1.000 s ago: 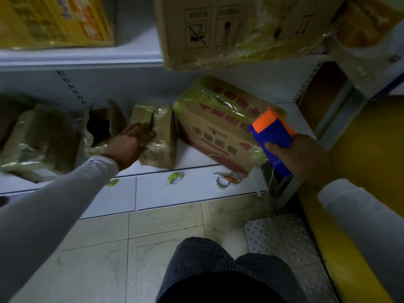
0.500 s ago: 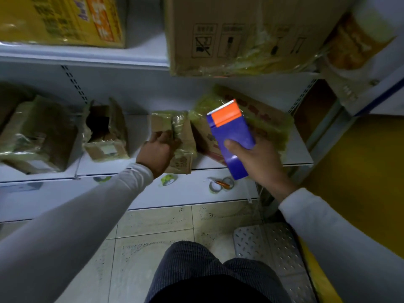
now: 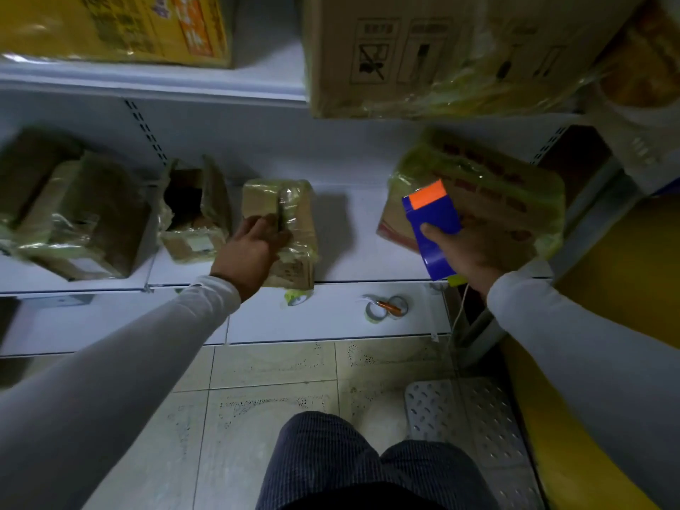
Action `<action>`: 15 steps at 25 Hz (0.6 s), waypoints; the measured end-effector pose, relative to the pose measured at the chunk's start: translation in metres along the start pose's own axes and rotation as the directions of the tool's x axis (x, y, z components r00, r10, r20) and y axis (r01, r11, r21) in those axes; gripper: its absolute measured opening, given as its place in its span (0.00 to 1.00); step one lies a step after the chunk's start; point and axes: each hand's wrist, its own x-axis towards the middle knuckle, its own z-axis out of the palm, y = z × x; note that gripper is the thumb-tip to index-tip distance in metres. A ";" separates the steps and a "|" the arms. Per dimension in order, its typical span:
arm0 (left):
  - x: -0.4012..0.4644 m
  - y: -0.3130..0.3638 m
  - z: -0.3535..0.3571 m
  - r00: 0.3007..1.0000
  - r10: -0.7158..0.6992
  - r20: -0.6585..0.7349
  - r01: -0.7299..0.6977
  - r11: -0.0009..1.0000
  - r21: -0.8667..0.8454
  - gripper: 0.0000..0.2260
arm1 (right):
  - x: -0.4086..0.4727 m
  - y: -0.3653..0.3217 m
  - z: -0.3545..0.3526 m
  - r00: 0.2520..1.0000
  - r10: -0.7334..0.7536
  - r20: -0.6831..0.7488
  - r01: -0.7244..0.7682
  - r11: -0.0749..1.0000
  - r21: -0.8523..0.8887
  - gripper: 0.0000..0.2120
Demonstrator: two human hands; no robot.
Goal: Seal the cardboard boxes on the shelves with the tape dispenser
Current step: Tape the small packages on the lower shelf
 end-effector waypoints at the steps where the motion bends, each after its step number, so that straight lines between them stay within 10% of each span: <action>1: 0.004 -0.003 0.001 1.000 -0.024 0.006 0.024 1.000 0.017 0.22 | -0.004 0.002 -0.003 1.000 -0.025 0.017 0.025 1.000 0.003 0.21; 8: 0.065 0.008 -0.008 0.951 -0.301 0.071 0.297 0.953 0.058 0.36 | -0.042 0.025 -0.031 0.973 -0.221 0.065 0.210 0.968 0.140 0.18; 15: 0.132 0.140 -0.003 0.971 0.236 -0.050 -0.241 0.957 -0.160 0.29 | -0.046 0.073 -0.085 0.979 -0.181 0.090 0.171 0.979 0.108 0.13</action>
